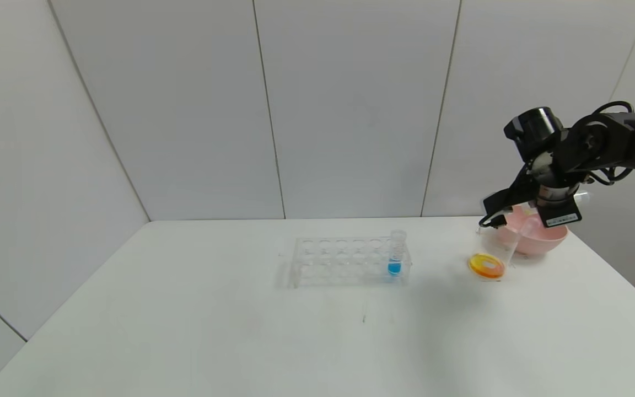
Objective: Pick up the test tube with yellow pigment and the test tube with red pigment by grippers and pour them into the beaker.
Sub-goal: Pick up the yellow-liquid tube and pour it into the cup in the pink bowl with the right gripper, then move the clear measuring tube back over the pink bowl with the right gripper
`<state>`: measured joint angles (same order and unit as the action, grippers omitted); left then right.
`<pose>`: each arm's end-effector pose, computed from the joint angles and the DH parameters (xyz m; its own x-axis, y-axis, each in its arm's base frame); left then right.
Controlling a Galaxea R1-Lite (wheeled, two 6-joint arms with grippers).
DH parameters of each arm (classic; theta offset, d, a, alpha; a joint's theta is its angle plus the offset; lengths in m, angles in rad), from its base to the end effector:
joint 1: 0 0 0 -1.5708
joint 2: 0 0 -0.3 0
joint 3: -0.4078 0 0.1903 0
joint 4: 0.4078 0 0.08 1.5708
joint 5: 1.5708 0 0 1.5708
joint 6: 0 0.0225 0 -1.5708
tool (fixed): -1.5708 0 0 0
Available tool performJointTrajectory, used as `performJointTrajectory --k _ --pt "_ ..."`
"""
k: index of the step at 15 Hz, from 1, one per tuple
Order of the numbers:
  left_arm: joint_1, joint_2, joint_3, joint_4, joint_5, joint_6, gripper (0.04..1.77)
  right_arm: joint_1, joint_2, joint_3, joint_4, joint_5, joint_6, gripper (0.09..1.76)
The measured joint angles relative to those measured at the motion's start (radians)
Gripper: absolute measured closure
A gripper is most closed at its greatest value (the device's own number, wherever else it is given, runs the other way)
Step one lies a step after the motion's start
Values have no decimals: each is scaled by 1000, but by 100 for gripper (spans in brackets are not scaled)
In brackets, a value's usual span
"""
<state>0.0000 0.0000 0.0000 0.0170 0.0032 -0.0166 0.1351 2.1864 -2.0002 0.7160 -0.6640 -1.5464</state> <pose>-0.0228 0.0001 0.0737 0.9999 0.0032 -0.0170 -0.0035 0.9999 -0.0165 0.4175 0.0428 0.2101 0.5667 -0.5449 -0.6180 -0.7707 -0.0854 -0.6315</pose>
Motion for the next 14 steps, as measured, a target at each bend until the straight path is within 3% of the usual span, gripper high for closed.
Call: performJointTrajectory --k 14 --pt "0 0 0 0 -1 0 9 1 -1 0 -3 0 0 132"
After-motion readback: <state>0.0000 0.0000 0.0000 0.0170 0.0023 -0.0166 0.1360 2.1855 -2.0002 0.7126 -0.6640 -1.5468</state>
